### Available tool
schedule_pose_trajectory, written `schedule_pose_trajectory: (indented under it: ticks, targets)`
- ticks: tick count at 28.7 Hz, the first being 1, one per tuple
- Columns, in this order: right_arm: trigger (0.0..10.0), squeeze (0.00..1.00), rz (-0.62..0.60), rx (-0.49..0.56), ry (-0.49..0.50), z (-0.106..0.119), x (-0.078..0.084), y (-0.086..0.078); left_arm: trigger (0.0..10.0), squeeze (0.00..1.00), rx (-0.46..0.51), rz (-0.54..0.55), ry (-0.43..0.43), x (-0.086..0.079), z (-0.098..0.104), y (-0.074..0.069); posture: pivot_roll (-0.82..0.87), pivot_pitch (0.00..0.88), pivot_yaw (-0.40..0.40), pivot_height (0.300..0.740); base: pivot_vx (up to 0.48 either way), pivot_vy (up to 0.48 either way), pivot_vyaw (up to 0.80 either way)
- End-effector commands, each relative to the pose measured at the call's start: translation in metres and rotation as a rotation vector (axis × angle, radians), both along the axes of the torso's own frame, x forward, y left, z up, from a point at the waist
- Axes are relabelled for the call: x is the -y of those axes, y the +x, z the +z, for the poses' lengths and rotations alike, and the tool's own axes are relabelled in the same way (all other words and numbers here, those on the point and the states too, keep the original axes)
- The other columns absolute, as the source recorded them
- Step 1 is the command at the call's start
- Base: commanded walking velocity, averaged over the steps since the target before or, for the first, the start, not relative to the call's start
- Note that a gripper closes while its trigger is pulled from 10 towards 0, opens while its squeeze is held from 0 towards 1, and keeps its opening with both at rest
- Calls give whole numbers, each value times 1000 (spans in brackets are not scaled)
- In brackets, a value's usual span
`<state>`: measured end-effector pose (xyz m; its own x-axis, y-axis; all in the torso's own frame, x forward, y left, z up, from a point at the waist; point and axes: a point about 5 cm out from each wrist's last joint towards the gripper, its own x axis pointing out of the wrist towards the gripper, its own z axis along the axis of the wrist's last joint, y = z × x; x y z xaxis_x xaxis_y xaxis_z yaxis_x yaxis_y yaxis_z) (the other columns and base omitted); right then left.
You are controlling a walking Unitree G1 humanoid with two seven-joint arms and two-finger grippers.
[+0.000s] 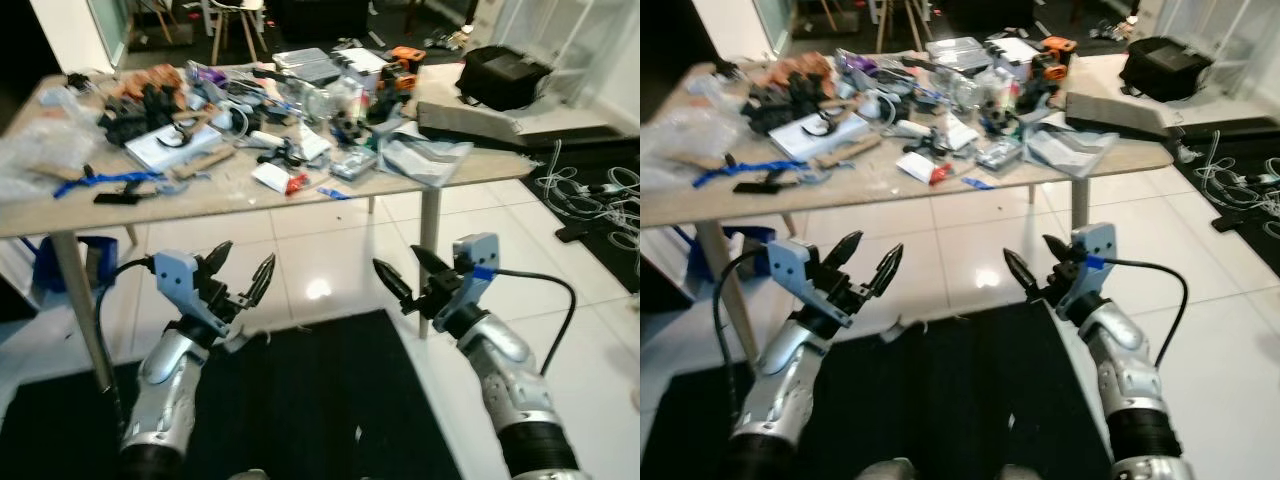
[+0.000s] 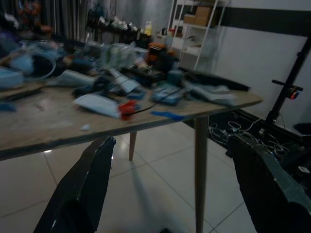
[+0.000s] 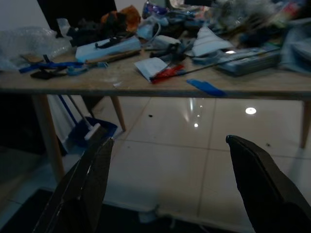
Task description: Picking trash to rubbish bin
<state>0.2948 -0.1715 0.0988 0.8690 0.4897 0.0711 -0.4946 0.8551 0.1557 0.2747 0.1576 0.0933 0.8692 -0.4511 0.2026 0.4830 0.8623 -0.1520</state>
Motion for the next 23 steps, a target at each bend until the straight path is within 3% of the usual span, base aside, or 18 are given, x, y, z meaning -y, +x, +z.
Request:
schedule_pose_trajectory:
  ticks: [1, 23]
  targets:
    - [10000, 0, 4, -2, -15, -1, 1, -1, 10000, 0, -5, -8, -4, 1, 0, 0, 2, 0, -10, 740, 480, 0, 0]
    - [10000, 0, 46, 11, -46, 2, 1, -1, 10000, 0, -11, -1, -8, -1, -2, 1, 1, 0, -9, 740, 436, 0, 0]
